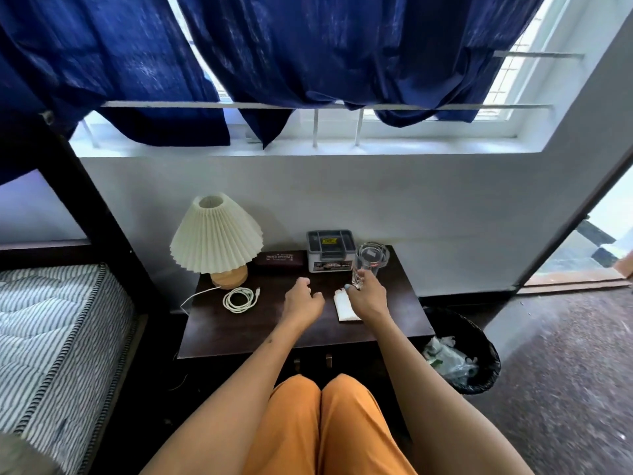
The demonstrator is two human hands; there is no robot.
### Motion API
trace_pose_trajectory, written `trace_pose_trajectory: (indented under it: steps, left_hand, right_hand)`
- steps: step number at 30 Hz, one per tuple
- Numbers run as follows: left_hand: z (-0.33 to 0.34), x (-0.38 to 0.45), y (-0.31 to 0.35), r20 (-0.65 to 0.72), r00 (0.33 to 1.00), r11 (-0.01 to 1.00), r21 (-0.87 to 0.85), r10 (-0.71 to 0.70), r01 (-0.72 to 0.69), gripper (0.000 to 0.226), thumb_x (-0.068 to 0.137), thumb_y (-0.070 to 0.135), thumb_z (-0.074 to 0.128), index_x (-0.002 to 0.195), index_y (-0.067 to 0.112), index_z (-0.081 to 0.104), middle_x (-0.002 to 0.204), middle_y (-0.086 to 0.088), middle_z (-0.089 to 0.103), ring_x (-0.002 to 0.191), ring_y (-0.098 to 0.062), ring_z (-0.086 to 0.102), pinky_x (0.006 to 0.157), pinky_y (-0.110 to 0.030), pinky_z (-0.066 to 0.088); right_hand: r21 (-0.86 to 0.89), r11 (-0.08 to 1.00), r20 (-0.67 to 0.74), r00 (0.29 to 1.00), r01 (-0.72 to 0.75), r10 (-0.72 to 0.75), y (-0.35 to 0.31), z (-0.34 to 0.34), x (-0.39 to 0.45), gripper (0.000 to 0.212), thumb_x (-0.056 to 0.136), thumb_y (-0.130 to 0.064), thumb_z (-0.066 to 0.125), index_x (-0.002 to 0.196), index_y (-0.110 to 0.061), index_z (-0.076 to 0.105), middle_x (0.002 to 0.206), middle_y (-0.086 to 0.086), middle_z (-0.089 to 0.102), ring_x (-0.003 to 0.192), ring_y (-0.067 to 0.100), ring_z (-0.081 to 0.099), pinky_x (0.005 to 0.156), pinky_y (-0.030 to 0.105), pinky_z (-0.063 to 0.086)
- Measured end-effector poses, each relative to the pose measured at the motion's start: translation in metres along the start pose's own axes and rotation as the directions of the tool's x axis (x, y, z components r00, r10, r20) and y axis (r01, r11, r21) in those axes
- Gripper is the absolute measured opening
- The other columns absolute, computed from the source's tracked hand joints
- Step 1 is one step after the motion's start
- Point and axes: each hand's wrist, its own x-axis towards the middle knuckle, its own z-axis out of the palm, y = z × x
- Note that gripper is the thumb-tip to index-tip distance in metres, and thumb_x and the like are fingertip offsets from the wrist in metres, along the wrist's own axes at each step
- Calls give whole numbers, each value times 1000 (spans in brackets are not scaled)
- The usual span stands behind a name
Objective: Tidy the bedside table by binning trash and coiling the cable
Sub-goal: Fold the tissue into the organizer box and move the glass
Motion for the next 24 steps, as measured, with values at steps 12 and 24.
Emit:
trace_pose_trajectory:
  steps: [12,24]
  left_hand:
    - [71,61,-25,172,979,993,56,-108,100,40,87,16,54,125,6,55,129,-11,60,121,-24,54,100,-27,40]
    - [107,90,-37,263,942,978,15,-207,210,48,86,8,43,133,13,50,131,-10,56,120,-21,53,98,-25,39]
  right_hand:
    - [-86,950,46,951,-300,305,71,32,69,46,88,-25,58,128,-3,47,131,18,54,122,34,49,97,35,39]
    - [-82,885,-22,889,-458,457,79,65,100,58,83,-26,67,126,2,40,134,21,47,124,37,46,101,42,42]
